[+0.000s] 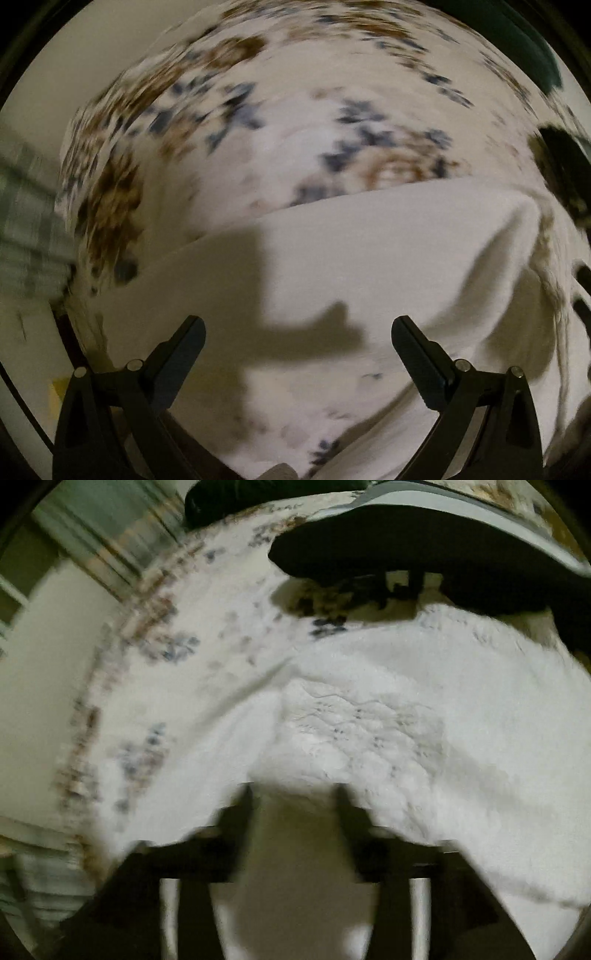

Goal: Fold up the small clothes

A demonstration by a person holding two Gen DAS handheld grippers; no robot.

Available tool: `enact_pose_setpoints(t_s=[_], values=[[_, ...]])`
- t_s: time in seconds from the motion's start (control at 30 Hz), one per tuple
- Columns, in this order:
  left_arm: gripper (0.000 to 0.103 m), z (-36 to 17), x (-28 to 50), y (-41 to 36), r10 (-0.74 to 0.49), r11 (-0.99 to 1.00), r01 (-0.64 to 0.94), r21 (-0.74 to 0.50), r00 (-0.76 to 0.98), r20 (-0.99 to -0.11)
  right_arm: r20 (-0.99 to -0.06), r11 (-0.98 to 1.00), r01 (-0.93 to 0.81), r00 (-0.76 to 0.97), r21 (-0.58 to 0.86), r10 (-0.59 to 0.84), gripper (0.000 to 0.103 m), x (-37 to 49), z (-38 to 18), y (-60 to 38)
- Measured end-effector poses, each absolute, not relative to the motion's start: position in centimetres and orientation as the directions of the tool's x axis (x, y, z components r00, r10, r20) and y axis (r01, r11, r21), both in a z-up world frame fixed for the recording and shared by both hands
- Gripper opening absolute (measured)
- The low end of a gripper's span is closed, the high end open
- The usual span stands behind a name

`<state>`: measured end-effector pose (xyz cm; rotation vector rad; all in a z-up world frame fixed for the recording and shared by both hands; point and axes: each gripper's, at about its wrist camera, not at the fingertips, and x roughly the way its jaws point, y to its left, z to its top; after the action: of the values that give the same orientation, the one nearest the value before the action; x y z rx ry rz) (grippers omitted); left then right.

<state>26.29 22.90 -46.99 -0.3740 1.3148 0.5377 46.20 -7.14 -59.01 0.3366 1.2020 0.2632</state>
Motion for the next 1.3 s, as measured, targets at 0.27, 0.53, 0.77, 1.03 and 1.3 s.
enact_pose_setpoints(t_s=[0.27, 0.53, 0.77, 1.03, 1.3], values=[[0.103, -50.7, 16.5, 32.0, -0.026, 0.464, -0.875, -0.138, 0.142, -0.990, -0.888, 0.930, 0.140, 0.373, 0.339, 0.268, 0.065, 42.7, -57.1, -11.1], [0.103, -57.0, 9.6, 36.1, -0.130, 0.032, -0.975, -0.220, 0.214, -0.968, -0.931, 0.935, 0.258, 0.332, 0.242, 0.150, 0.065, 41.3, -57.3, -14.2], [0.088, -57.8, 8.0, 38.7, -0.011, -0.120, -0.953, -0.278, 0.281, -0.960, -0.941, 0.953, 0.199, 0.297, 0.227, 0.161, 0.065, 41.5, -57.5, -11.5], [0.010, -56.0, 9.1, 42.8, 0.167, -0.071, -0.964, -0.256, 0.242, -0.956, -0.950, 0.968, 0.173, 0.284, 0.181, 0.126, 0.065, 41.8, -57.5, -9.2], [0.009, -47.7, 15.3, 41.9, 0.326, 0.278, -0.940, -0.200, 0.288, -0.901, -0.965, 0.981, 0.181, 0.238, -0.071, -0.114, 0.092, 42.6, -57.1, -10.7]])
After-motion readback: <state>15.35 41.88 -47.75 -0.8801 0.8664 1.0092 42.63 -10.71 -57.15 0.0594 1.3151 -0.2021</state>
